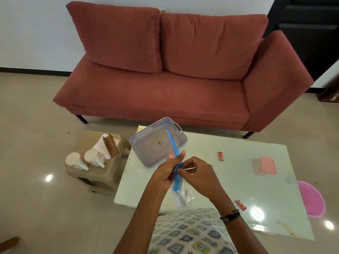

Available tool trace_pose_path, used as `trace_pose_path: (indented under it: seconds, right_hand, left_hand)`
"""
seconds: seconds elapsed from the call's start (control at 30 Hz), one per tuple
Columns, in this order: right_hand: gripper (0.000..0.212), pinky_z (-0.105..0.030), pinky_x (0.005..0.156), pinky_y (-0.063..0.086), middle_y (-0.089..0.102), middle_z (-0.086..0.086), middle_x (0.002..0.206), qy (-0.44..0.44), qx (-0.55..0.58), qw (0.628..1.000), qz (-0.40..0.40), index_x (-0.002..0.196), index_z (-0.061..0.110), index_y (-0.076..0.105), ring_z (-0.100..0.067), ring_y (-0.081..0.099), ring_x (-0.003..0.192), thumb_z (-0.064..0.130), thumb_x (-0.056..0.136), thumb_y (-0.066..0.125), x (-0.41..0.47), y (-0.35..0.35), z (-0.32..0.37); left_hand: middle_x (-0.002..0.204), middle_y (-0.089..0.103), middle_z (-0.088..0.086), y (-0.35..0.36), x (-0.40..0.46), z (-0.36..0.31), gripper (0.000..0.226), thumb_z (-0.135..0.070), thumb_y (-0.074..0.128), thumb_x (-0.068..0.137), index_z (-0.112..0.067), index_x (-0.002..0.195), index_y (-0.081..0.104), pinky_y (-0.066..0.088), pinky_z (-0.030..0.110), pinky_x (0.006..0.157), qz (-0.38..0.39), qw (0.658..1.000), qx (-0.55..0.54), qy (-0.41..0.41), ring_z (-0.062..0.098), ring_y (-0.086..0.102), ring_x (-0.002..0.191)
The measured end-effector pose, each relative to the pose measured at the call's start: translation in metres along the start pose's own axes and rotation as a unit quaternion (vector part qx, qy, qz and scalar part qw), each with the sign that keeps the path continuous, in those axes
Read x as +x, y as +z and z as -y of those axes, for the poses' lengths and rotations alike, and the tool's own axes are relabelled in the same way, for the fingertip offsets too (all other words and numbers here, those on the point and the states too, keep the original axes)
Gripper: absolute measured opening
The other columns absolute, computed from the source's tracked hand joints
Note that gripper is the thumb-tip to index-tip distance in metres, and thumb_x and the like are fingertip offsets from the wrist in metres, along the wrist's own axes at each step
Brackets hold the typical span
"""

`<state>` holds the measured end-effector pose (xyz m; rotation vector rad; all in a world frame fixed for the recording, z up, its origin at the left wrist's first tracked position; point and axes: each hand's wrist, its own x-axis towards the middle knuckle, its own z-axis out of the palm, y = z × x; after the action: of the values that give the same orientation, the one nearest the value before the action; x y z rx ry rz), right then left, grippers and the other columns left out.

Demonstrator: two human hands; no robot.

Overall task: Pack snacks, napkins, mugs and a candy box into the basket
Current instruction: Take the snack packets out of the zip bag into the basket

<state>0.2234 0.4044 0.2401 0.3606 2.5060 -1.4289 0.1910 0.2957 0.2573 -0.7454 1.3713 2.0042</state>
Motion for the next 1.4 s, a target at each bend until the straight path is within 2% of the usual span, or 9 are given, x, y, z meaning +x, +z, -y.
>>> trace_pose_path:
  seconds: [0.1, 0.2, 0.3, 0.6, 0.77, 0.93, 1.07, 1.3, 1.4]
  right_hand:
    - [0.037, -0.009, 0.069, 0.047, 0.061, 0.013, 0.095, 0.009, 0.012, 0.999, 0.036, 0.102, 0.022, 0.056, -0.004, 0.062, 0.083, 0.044, 0.077, 0.071, -0.01, 0.0, 0.004]
    - [0.048, -0.012, 0.074, 0.045, 0.055, 0.015, 0.101, 0.012, -0.008, 0.998, 0.068, 0.113, 0.021, 0.051, -0.006, 0.059, 0.09, 0.047, 0.077, 0.07, -0.017, 0.004, 0.007]
    - [0.037, -0.015, 0.076, 0.048, 0.058, 0.011, 0.102, 0.022, -0.002, 0.998, 0.06, 0.113, 0.019, 0.055, -0.006, 0.06, 0.086, 0.035, 0.082, 0.068, -0.02, 0.003, 0.007]
    - [0.015, -0.02, 0.067, 0.057, 0.074, -0.005, 0.093, 0.101, 0.212, 0.963, 0.131, 0.099, 0.011, 0.068, -0.012, 0.072, 0.083, 0.013, 0.084, 0.067, -0.018, -0.006, 0.004]
    - [0.03, -0.024, 0.069, 0.06, 0.073, -0.006, 0.097, 0.082, 0.188, 0.977, 0.06, 0.11, 0.012, 0.063, -0.015, 0.072, 0.086, 0.027, 0.085, 0.067, -0.011, 0.003, 0.001]
    - [0.027, -0.026, 0.069, 0.059, 0.074, -0.003, 0.096, 0.099, 0.268, 0.952, 0.111, 0.1, 0.013, 0.067, -0.016, 0.072, 0.088, 0.033, 0.095, 0.049, 0.007, -0.01, 0.014]
    - [0.029, -0.016, 0.059, 0.055, 0.074, 0.002, 0.077, 0.101, 0.133, 0.978, 0.123, 0.08, 0.016, 0.072, -0.007, 0.072, 0.068, 0.044, 0.083, 0.064, 0.021, -0.016, 0.027]
    - [0.012, -0.01, 0.048, 0.049, 0.069, -0.003, 0.066, 0.128, 0.151, 0.973, 0.116, 0.072, 0.003, 0.067, -0.005, 0.068, 0.052, 0.011, 0.081, 0.07, 0.029, -0.019, 0.031]
    - [0.007, -0.013, 0.055, 0.054, 0.07, -0.007, 0.074, 0.14, 0.165, 0.968, 0.126, 0.076, 0.006, 0.067, -0.009, 0.07, 0.061, 0.01, 0.08, 0.071, 0.025, -0.017, 0.027]
  left_hand:
    - [0.074, 0.059, 0.002, -0.001, -0.002, 0.003, 0.013, -0.028, 0.058, 0.087, -0.022, 0.078, 0.05, 0.046, 0.042, 0.096, 0.01, 1.0, 0.02, 0.022, 0.017, 0.056, 0.069]
    - [0.065, 0.066, -0.001, -0.002, 0.0, 0.006, 0.013, -0.03, 0.057, 0.086, -0.022, 0.08, 0.049, 0.052, 0.039, 0.086, 0.015, 0.999, 0.03, 0.024, 0.017, 0.065, 0.061]
    - [0.049, 0.067, -0.005, -0.01, 0.005, 0.009, 0.012, -0.025, 0.061, 0.085, -0.018, 0.081, 0.053, 0.055, 0.031, 0.066, 0.018, 1.0, 0.009, 0.002, 0.011, 0.067, 0.047]
    - [0.08, 0.057, 0.008, -0.024, 0.013, 0.013, 0.02, -0.026, 0.068, 0.077, -0.014, 0.087, 0.056, 0.05, 0.04, 0.09, 0.03, 0.999, 0.011, -0.027, 0.024, 0.058, 0.082]
    - [0.076, 0.056, 0.008, -0.027, 0.017, 0.014, 0.02, -0.029, 0.067, 0.077, -0.013, 0.082, 0.057, 0.048, 0.041, 0.095, 0.051, 0.998, 0.039, -0.013, 0.021, 0.057, 0.076]
    - [0.059, 0.064, 0.0, -0.036, 0.02, 0.015, 0.011, -0.019, 0.064, 0.082, -0.013, 0.075, 0.058, 0.053, 0.035, 0.08, 0.078, 0.996, 0.041, 0.024, 0.018, 0.059, 0.071]
    - [0.076, 0.051, 0.008, -0.041, 0.027, 0.019, 0.075, -0.047, 0.084, 0.034, -0.005, 0.09, 0.058, 0.052, 0.02, 0.064, 0.086, 0.988, 0.127, 0.024, 0.016, 0.05, 0.071]
    - [0.084, 0.059, 0.01, -0.043, 0.033, 0.021, 0.095, -0.058, 0.087, 0.025, -0.002, 0.098, 0.064, 0.053, 0.018, 0.062, 0.09, 0.989, 0.112, 0.02, 0.015, 0.059, 0.076]
    - [0.079, 0.069, 0.004, -0.045, 0.031, 0.024, 0.05, -0.044, 0.082, 0.05, -0.01, 0.086, 0.071, 0.056, 0.019, 0.066, 0.116, 0.991, 0.067, -0.01, 0.016, 0.062, 0.081]
